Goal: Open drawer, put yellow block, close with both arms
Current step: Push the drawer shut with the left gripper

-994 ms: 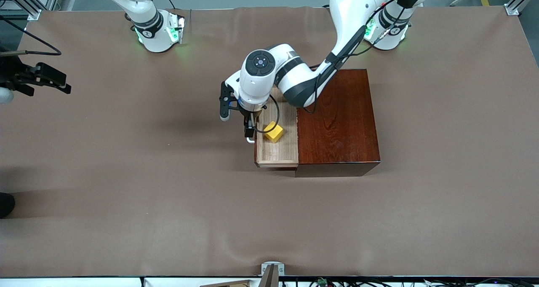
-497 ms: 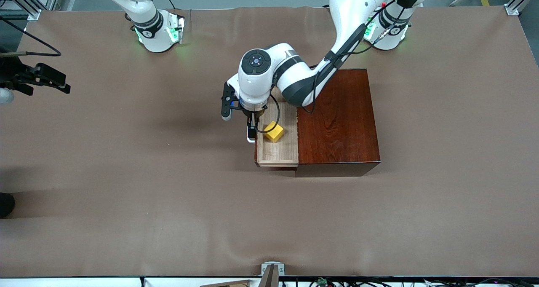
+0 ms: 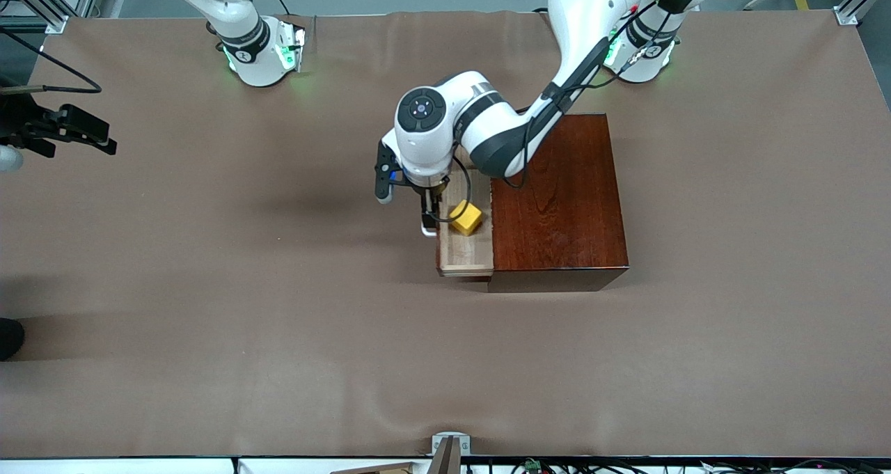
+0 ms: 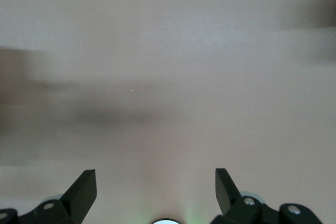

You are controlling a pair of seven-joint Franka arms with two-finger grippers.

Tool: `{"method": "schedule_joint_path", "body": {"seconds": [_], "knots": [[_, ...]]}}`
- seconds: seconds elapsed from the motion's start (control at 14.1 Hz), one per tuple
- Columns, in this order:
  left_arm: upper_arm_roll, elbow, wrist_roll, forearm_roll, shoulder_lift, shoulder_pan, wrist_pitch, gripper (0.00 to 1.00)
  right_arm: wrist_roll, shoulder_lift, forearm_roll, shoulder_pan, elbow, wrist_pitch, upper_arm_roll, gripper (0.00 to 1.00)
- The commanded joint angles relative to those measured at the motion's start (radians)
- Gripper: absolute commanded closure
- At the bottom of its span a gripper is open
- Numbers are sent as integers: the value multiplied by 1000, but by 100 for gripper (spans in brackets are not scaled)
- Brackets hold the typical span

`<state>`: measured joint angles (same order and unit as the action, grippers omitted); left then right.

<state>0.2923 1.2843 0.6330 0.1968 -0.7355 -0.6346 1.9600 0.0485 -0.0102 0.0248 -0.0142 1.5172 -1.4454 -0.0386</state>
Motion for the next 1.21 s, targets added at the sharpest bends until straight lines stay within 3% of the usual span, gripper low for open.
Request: {"method": "schedule_joint_path", "body": {"seconds": [0.0, 0.43, 0.78, 0.92, 1.14], "knots": [[-41, 23, 14, 41, 30, 6, -114, 0, -16, 6, -2, 7, 0, 3, 5, 0], [-59, 23, 13, 113, 38, 7, -262, 0, -18, 3, 1, 10, 0, 25, 6, 0], [-73, 23, 14, 127, 42, 10, -308, 0, -15, -2, -3, -3, -2, -3, 9, 0], [-70, 20, -10, 119, 35, 4, -281, 0, -15, -4, 0, 5, 1, -30, 8, 0], [-46, 9, -189, 113, 31, -8, -94, 0, -16, -4, 0, -4, 9, -29, 9, 0]]}}
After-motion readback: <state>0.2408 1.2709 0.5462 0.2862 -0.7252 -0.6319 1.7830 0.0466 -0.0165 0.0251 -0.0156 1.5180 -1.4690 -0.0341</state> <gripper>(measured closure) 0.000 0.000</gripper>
